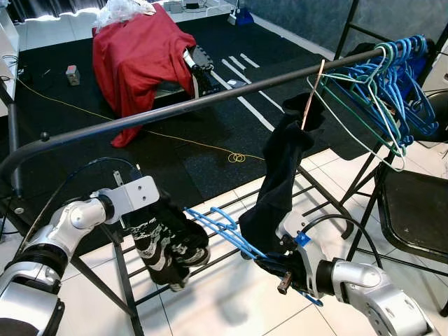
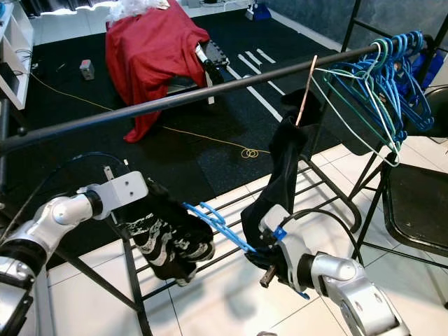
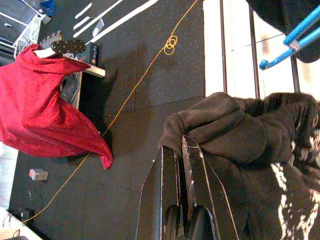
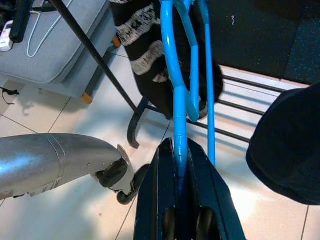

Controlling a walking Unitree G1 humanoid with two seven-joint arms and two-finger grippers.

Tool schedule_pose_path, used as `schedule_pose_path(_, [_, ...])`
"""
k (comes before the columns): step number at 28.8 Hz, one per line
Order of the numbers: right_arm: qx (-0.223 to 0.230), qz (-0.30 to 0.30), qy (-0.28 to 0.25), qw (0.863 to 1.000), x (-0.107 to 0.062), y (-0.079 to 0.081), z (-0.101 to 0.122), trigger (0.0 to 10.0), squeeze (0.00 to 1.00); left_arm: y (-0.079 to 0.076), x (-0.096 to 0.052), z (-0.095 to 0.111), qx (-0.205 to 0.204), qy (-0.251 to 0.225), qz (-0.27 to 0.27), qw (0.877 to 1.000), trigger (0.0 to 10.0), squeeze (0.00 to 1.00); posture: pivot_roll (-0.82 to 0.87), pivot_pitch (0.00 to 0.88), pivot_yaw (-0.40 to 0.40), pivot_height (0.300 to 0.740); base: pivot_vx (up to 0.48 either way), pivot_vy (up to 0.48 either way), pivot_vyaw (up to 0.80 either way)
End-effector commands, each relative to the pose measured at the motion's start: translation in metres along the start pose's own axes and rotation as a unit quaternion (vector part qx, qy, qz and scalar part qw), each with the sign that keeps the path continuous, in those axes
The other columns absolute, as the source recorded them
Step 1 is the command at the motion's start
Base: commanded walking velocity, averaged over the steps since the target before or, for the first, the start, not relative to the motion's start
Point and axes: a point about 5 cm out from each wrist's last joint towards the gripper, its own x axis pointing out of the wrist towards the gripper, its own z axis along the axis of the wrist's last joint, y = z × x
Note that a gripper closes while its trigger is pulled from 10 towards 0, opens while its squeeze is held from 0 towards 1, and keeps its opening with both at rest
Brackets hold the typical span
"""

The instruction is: Hang hanger

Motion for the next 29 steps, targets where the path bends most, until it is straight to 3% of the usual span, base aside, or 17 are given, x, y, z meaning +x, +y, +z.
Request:
schedule_pose_path(1, [0.001,-0.002,0.000,1.000,-0.002,-0.003,-0.001,0.0,0.00,0.002,-0.006,-0.001,0.002,-0.013,-0.003,1.000,10.0,0.00,-0.08,0.148,0.046,0.740,0.000,0.000,0.00])
schedule_pose_path(8, [0.050,0.039,-0.015,0.998,0.004,0.003,-0.006,0.0,0.00,0.003,0.001,0.020,-0.010,-0.082,-0.002,0.997,10.0,0.00,-0.07,0.148,0.043,0.740,0.000,0.000,0.00])
schedule_pose_path(20, [0.052,0.046,-0.013,0.997,0.006,0.007,-0.008,0.0,0.00,0.006,0.007,0.031,-0.015,-0.109,-0.004,0.994,10.0,0.00,-0.08,0.149,0.050,0.740,0.000,0.000,0.00])
schedule_pose_path(25, [0.104,0.048,-0.034,0.993,0.006,0.001,-0.010,0.0,0.00,-0.003,0.003,0.048,-0.007,-0.186,-0.042,0.982,10.0,0.00,-0.07,0.150,0.047,0.740,0.000,0.000,0.00])
schedule_pose_path(29, [0.131,0.056,-0.044,0.989,0.006,0.000,-0.011,0.0,0.00,-0.008,0.001,0.053,0.006,-0.204,-0.060,0.977,10.0,0.00,-0.07,0.149,0.044,0.740,0.000,0.000,0.00])
